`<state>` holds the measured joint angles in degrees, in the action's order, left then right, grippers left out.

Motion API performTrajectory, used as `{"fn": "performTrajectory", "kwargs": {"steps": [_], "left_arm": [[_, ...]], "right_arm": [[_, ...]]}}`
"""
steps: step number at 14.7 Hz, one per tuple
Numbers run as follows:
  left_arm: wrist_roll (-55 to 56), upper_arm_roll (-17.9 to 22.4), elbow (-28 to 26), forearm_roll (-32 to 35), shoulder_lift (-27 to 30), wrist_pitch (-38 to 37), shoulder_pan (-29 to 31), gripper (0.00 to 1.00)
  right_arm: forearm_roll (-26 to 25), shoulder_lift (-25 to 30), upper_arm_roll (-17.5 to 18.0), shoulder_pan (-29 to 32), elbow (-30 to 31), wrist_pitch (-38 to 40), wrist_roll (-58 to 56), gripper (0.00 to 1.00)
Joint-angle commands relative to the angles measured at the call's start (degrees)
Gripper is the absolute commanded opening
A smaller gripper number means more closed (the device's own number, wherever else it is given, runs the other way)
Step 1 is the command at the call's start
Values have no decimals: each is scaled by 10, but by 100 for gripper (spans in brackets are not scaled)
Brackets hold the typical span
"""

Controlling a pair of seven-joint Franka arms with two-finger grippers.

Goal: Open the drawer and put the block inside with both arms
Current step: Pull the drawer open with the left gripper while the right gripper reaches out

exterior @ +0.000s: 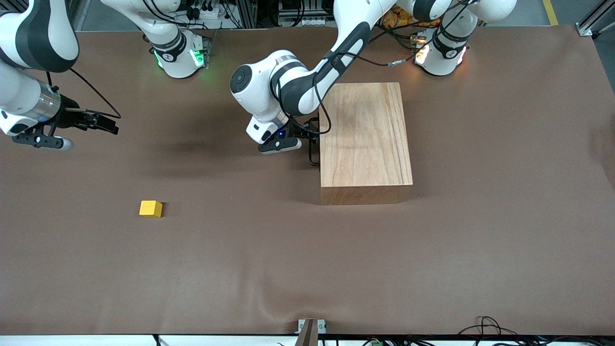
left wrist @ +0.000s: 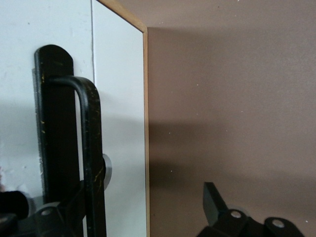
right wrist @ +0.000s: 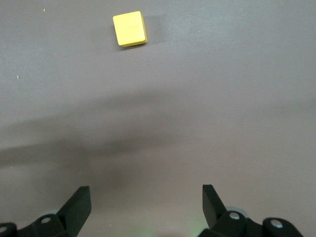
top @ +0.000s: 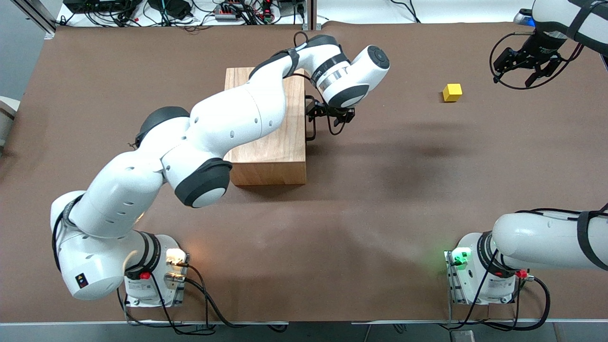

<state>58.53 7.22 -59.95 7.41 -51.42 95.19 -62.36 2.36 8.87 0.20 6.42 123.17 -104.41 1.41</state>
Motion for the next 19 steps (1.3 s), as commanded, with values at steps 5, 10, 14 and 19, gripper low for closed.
{"fn": "performTrajectory", "kwargs": {"steps": [5,10,14,19], "left_arm": [[-5,3,20,9,-9,47,-7,100],[-3,-4,20,8,-8,60,-7,100],[-2,-11,20,5,-9,94,-8,100],[-3,-12,23,5,-8,112,-7,100]], "right_arm": [[-10,22,1,-39,42,-11,-2,100],[-10,25,0,-39,66,-25,-3,100],[-10,26,0,-39,74,-32,-3,100],[-10,-23,-2,-33,25,-26,-3,100]]}}
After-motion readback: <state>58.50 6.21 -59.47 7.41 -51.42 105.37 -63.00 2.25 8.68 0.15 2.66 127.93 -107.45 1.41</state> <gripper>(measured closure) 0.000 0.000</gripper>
